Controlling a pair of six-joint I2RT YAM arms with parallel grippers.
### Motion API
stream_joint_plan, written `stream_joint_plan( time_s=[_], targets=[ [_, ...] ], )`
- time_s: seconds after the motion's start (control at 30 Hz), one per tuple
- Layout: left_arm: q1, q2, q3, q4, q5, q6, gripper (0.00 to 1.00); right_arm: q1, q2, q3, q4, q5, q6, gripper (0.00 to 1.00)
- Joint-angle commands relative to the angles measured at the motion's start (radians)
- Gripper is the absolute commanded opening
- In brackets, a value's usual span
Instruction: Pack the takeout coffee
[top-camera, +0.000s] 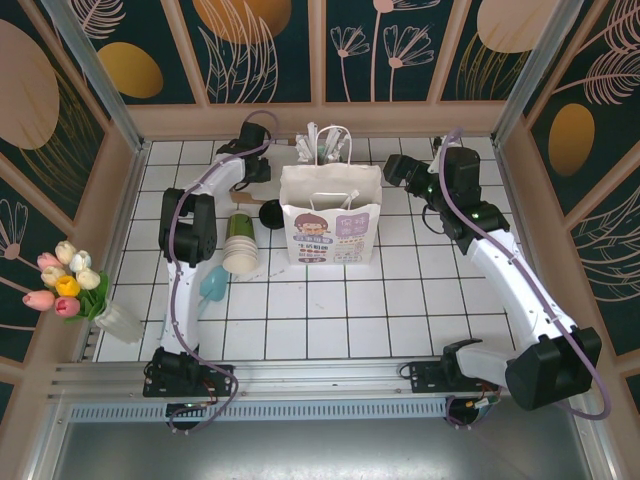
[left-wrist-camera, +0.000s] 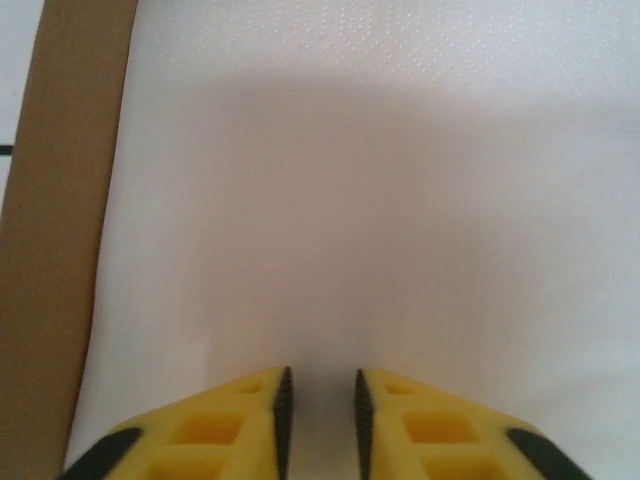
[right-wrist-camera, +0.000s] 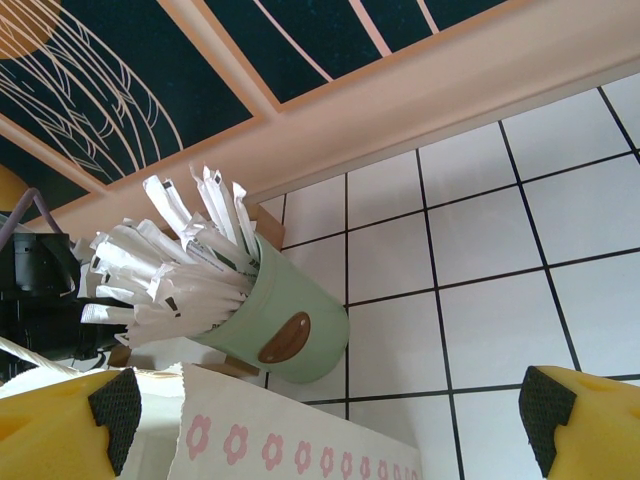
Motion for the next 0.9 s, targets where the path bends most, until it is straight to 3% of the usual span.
stream_joint_plan(
  time_s=[0.0, 0.17, 0.37, 0.77, 0.87],
  targets=[
    [0.003, -0.001, 0.021, -0.028, -0.019, 0.007, 0.18, 0.010, -0.030, 0.028, -0.009, 0.016, -0.016, 0.99],
    [0.003, -0.019, 0.040, -0.031, -0.010, 0.005, 0.00, 0.010, -0.033, 0.029, -0.009, 0.017, -0.019, 0.99],
    [0.004, -0.051, 0.039, -0.040, -0.010, -0.014, 0.00, 0.012, -0.038, 0.027, -0.012, 0.024, -0.023, 0.99],
    [0.003, -0.262, -0.090, 0.076, -0.002, -0.079, 0.00, 0.036, -0.041, 0.019, 0.004, 0.004, -0.063, 0.99],
    [0.004, -0.239, -0.063, 0.008, 0.066, -0.061, 0.00, 0.054, -0.040, 0.017, 0.012, 0.011, -0.077, 0.99]
  ],
)
